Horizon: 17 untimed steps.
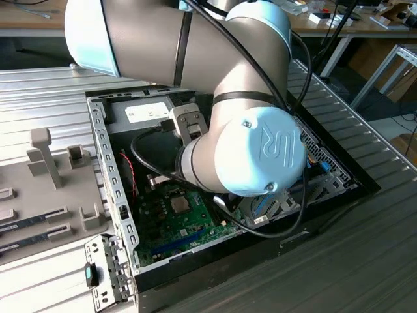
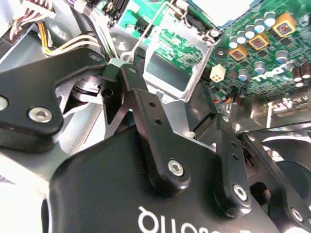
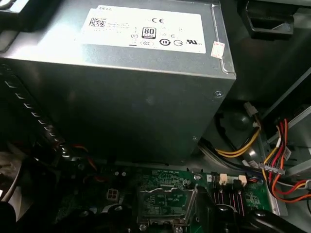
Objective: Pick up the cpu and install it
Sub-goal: 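Close the cpu cover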
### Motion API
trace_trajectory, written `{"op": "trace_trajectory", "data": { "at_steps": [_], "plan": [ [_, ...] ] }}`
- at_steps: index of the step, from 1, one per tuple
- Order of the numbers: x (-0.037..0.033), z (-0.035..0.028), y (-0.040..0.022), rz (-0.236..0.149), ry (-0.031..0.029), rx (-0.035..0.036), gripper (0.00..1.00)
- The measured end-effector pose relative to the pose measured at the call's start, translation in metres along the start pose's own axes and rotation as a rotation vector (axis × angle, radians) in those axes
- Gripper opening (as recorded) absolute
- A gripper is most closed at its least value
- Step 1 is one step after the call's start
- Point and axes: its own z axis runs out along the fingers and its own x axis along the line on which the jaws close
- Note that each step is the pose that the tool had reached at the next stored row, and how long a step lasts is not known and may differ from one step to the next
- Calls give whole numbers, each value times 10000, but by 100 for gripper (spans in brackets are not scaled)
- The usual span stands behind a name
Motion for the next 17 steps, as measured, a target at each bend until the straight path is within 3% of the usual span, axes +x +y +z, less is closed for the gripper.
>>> {"op": "trace_trajectory", "data": {
  "at_steps": [11,17],
  "plan": [
    [3,-118,-104,0,1,0,57],
    [1,-126,-115,2,2,-1,57]
  ]
}}
